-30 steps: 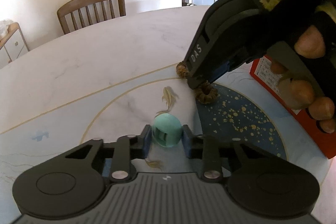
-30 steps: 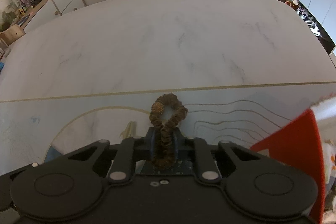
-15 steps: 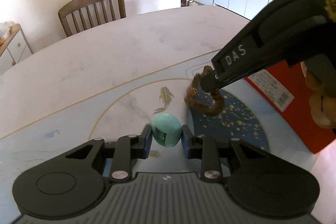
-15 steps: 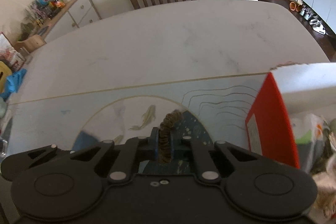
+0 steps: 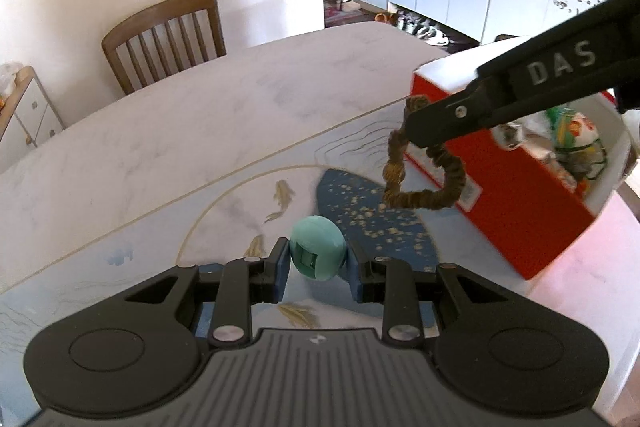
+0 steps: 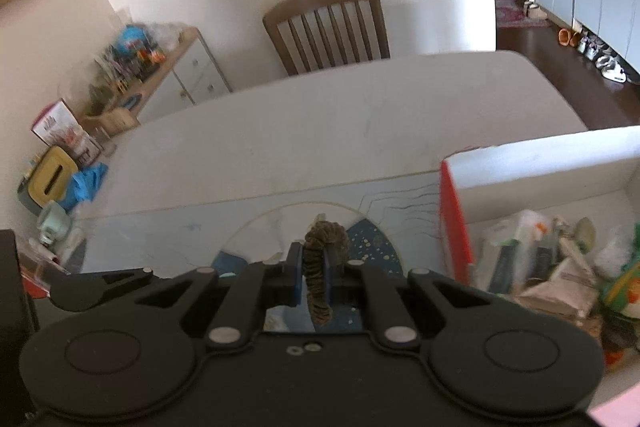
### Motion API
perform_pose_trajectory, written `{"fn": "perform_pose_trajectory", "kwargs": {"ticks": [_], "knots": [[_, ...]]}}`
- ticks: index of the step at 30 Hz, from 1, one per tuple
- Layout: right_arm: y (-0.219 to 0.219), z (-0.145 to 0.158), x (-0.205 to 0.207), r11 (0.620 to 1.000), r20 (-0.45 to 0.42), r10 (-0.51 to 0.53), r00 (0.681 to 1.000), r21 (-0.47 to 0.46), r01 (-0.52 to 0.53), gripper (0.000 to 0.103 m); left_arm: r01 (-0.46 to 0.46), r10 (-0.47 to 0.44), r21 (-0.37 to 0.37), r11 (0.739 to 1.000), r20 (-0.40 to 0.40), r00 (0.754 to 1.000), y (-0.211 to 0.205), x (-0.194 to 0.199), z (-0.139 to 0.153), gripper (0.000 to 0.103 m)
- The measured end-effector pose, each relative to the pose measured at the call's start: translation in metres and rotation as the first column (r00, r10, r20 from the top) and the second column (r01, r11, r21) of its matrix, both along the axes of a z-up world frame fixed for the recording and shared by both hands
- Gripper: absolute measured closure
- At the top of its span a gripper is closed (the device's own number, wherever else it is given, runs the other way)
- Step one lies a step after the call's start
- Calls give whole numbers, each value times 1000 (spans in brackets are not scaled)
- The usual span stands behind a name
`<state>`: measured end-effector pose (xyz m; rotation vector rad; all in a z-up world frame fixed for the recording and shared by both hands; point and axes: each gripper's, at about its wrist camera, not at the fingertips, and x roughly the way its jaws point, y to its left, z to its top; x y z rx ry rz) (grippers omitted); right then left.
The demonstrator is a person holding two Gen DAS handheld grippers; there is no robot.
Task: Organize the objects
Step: 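Carry the teal toy and bracelet over the red box with both tools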
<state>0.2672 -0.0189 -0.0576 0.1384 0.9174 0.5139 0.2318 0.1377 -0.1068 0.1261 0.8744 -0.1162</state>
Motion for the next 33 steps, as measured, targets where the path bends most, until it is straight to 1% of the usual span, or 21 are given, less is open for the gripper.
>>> {"fn": "perform_pose_trajectory", "kwargs": {"ticks": [6,12,20,33], "knots": [[-32,18,-13,999,37,-25,999,27,24,94,36,-36,-6,999,23,999,-18,-7,23,74],[-69,29,-17,998,62,-58,996,31,56,94,67,-66,-5,998,36,997,-41,-4,37,74],[-119,28,-15,994,69,-105,992,35,103,94,112,-112,10,994,48,993,-83,11,48,74],[-187,8,-6,991,37,-129,991,34,128,94,146,-147,34,989,27,989,-151,44,44,74]]}}
